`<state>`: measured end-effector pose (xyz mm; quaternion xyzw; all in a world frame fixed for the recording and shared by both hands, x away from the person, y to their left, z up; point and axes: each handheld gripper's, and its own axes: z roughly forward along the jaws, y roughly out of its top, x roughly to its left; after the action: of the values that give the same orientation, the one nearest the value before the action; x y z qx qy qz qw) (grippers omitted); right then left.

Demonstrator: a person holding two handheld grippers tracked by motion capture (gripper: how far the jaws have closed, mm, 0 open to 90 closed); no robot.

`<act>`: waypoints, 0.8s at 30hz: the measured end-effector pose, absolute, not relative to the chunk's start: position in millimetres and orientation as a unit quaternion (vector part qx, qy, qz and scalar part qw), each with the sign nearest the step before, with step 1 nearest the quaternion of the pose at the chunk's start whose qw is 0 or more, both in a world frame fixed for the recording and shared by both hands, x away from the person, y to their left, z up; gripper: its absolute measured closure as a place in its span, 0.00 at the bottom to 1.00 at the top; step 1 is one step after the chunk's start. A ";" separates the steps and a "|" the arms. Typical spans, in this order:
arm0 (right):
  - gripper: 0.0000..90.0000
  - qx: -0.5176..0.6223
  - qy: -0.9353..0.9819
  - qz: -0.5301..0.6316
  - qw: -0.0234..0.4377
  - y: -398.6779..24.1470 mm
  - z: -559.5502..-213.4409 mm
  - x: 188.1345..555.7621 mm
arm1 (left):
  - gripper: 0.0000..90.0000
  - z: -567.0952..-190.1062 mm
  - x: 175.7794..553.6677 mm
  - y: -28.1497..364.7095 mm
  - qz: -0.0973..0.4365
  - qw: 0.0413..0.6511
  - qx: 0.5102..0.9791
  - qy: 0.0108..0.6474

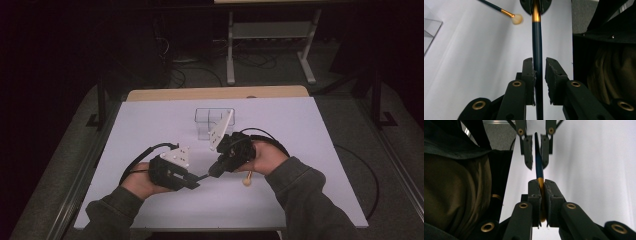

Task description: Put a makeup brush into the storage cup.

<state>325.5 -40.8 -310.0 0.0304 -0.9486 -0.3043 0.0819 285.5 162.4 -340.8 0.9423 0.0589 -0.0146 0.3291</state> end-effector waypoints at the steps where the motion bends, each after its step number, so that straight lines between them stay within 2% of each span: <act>1: 0.93 0.032 -0.949 -0.302 0.081 -39.8 -308.8 324.4 | 0.91 -340.5 285.5 162.0 -0.014 0.328 0.943 0.057; 4: 0.91 0.032 -0.945 -0.315 0.077 -40.5 -308.1 323.0 | 0.92 -339.7 286.9 165.1 -0.009 0.335 0.940 0.061; 7: 0.79 0.017 -0.937 -0.342 0.072 -47.2 -307.2 325.6 | 0.93 -340.7 286.6 169.7 -0.010 0.357 0.931 0.075; 10: 0.76 -0.005 -0.923 -0.375 0.081 -55.9 -308.8 328.3 | 0.93 -342.9 286.2 172.7 -0.007 0.365 0.927 0.082; 15: 0.78 -0.007 -0.919 -0.386 0.084 -58.5 -314.9 328.6 | 0.93 -345.0 286.7 174.4 -0.008 0.385 0.918 0.091; 19: 0.91 -0.012 -0.914 -0.395 0.096 -59.6 -313.6 330.3 | 0.93 -344.9 286.5 173.5 -0.004 0.385 0.918 0.091; 24: 0.93 -0.007 -0.919 -0.382 0.099 -58.0 -312.7 332.2 | 0.90 -346.6 288.0 171.7 -0.014 0.381 0.920 0.097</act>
<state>332.2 -58.0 -312.7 -0.0074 -0.9186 -0.3824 0.0993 288.0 171.7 -346.6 0.9195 0.0965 -0.0140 0.3807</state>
